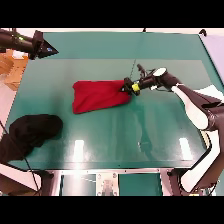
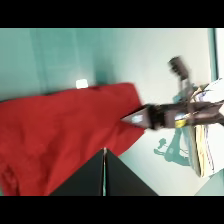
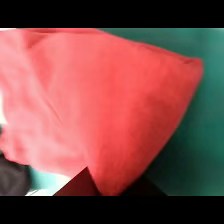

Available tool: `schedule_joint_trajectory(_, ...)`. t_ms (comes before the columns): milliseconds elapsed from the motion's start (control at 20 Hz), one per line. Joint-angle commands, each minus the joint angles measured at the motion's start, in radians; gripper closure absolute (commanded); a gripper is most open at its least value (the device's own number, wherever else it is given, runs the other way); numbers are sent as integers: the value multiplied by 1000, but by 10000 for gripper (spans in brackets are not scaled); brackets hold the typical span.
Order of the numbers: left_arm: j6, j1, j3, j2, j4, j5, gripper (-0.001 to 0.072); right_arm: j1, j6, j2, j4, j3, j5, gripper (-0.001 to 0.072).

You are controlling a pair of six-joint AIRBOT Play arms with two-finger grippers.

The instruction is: Fold the shirts.

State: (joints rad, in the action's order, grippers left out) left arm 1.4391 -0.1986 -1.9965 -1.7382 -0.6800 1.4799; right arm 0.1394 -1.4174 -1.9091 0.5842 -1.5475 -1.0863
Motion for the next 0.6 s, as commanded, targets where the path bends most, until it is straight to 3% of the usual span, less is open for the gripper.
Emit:
schedule_joint_trajectory(0,0,0,0,1,0,11,678,-82,-5,74,-16,-120,-51,694)
schedule_joint_trajectory(300,0,0,0,1,0,25,677,-488,-122,245,42,-322,-246,694)
schedule_joint_trajectory(550,0,0,0,1,0,36,678,-861,-181,291,85,-364,-363,694)
